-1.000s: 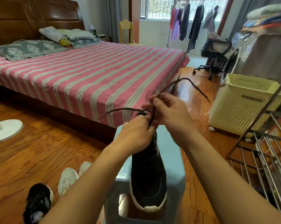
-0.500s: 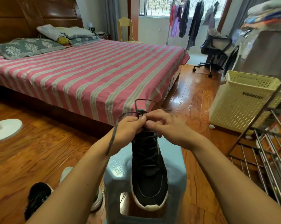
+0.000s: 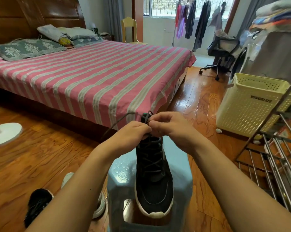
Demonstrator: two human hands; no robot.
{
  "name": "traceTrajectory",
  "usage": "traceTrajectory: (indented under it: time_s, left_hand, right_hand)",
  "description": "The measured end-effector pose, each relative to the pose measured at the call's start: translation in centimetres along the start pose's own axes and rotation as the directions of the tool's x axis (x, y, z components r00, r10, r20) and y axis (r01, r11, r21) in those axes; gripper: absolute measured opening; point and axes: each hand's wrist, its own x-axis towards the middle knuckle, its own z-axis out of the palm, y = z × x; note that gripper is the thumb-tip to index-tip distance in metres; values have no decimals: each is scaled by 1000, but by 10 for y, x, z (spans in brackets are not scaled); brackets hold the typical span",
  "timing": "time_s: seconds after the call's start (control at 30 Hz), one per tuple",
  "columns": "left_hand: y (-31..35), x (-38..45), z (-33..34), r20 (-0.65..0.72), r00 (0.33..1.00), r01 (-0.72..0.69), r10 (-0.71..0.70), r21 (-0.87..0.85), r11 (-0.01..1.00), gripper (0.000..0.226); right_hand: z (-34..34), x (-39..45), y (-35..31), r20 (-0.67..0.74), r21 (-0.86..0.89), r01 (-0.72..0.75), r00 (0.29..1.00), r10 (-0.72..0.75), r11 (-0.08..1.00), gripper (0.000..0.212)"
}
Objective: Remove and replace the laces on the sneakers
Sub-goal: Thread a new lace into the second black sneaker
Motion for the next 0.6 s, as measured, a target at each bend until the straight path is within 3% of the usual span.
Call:
traceTrajectory:
  time_s: [0.1,0.17,0.23,0.27,0.33,0.37,0.4,0.43,0.47,0.5,0.6]
  left_hand:
    - [-4,1,-1,-44,999,-27,23,-95,995,43]
    - [-12,2,-3,-109,994,-40,20,-188,981,40]
    - [-18,1,-7,-151,988,-24,-10,-218,976,41]
    - [-20,-1,-8,-153,988,-19,-15,-218,976,37]
    - [-24,-4,-12,-136,991,-27,-5,-229,973,24]
    - [-24,-6,-14,-122,993,-34,5,-244,969,17]
    - [-24,-8,-16,-107,994,-41,15,-250,967,14]
    - [-25,-9,-18,-95,995,-48,26,-243,969,15]
    - [-25,-11,-19,-89,995,-54,35,-224,973,17]
    - [-25,-12,-19,-84,996,-54,38,-204,977,17]
    - [-23,-13,-19,-81,995,-67,54,-159,985,15]
  right_hand:
    - [3,5,-1,-32,353,-91,993,110,931,21]
    - [-9,6,1,-21,655,-133,981,194,744,27]
    - [-27,4,4,-84,787,-108,957,278,607,24]
    - [-38,2,7,-157,792,-91,925,346,604,22]
    - [-58,-4,20,-414,601,-137,789,454,787,17]
    - [-67,-7,28,-535,355,-277,723,437,893,14]
    - [-74,-10,36,-595,16,-450,713,370,893,14]
    - [-77,-12,41,-581,-322,-531,765,279,784,19]
    - [-77,-13,42,-525,-559,-492,833,175,667,26]
    - [-73,-11,39,-440,-667,-371,896,61,646,31]
    - [-37,-6,16,-132,-625,68,973,-190,777,30]
